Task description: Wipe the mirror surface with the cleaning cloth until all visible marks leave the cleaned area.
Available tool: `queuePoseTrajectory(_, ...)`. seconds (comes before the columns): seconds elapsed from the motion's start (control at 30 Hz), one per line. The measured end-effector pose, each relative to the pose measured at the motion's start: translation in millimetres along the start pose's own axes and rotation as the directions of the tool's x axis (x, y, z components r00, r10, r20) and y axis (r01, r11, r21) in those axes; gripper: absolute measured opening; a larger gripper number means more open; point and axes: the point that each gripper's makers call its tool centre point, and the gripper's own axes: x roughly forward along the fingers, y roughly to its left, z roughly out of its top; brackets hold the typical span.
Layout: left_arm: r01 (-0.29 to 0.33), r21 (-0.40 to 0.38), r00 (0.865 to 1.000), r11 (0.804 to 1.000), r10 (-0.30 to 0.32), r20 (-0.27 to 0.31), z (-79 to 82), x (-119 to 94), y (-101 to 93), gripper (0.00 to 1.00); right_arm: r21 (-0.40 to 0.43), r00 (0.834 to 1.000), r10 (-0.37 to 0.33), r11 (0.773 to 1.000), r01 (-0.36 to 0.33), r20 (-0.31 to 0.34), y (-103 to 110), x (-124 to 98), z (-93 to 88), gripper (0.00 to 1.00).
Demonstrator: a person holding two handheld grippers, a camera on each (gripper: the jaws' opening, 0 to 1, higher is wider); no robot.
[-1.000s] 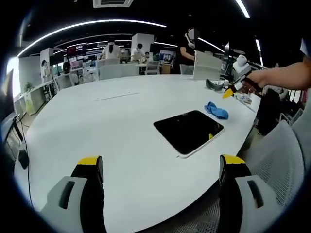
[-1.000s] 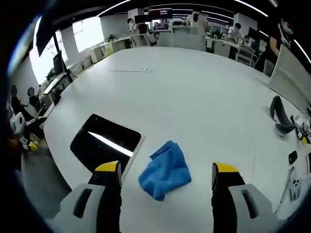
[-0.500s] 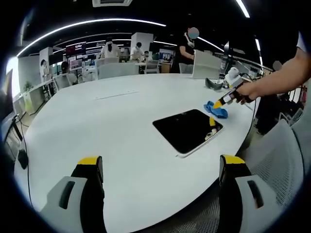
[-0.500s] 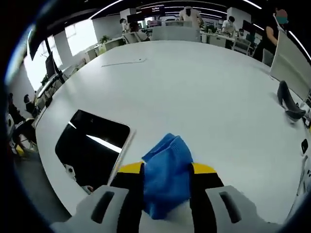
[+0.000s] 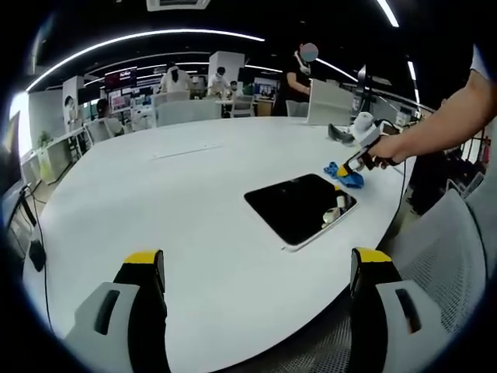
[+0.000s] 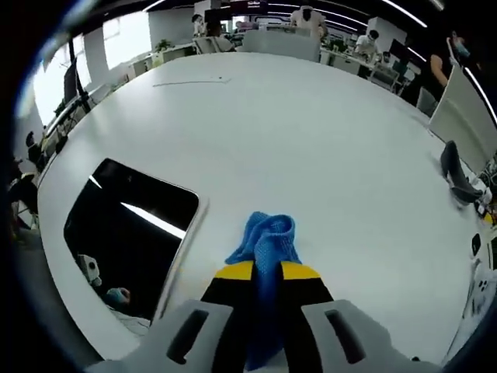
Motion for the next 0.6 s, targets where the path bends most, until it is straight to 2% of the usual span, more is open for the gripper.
queuePoseTrajectory(0.1, -0.002, -0.001, 1.0, 1.0, 0.002, 0.002, 0.9, -1, -0.3, 0.99, 0.043, 1.0, 0.008, 0.999, -0.008, -0.003, -1, 0, 0.1, 0.05)
queuePoseTrajectory(0.13, -0.004, -0.001, 1.0, 1.0, 0.004, 0.006, 1.4, -1, 0.2, 0.99, 0.099, 1.0, 0.015, 0.995, -0.014, -0.016, -1, 0, -0.7, 0.05)
queuePoseTrajectory(0.17, -0.004, -0.001, 1.0, 1.0, 0.004, 0.007, 1.4, -1, 0.6, 0.99, 0.116, 1.0, 0.017, 0.993, -0.014, -0.02, -2, 0, -0.1, 0.05)
queuePoseTrajectory(0.27, -0.003, -0.001, 1.0, 1.0, 0.003, 0.004, 0.8, 0, 0.3, 0.99, 0.104, 0.999, 0.02, 0.994, -0.016, -0.034, -3, -1, 0.5, 0.04)
queuePoseTrajectory(0.33, 0.0, 0.003, 1.0, 1.0, 0.0, 0.01, 2.2, -1, -0.7, 0.99, 0.136, 0.999, 0.021, 0.991, -0.015, -0.043, -2, -3, 1.5, 0.03)
queuePoseTrajectory(0.37, -0.001, 0.003, 1.0, 1.0, 0.001, 0.01, 2.2, -1, -0.6, 0.99, 0.189, 0.999, 0.037, 0.981, -0.033, -0.017, 2, -5, 7.6, 0.03)
queuePoseTrajectory(0.43, -0.002, 0.002, 1.0, 1.0, 0.002, 0.008, 1.6, -1, -0.2, 0.99, 0.216, 0.999, 0.054, 0.975, -0.053, 0.0, 6, -13, 15.2, 0.03)
queuePoseTrajectory(0.5, 0.002, 0.002, 1.0, 1.0, -0.002, 0.001, 0.3, 0, -0.9, 0.99, 0.277, 0.995, 0.101, 0.956, -0.102, 0.018, 16, -20, 23.9, 0.03)
queuePoseTrajectory(0.6, 0.011, 0.004, 1.0, 1.0, -0.011, -0.002, -0.8, 0, -2.6, 0.99, 0.288, 0.993, 0.117, 0.95, -0.121, 0.029, 20, -25, 32.2, 0.03)
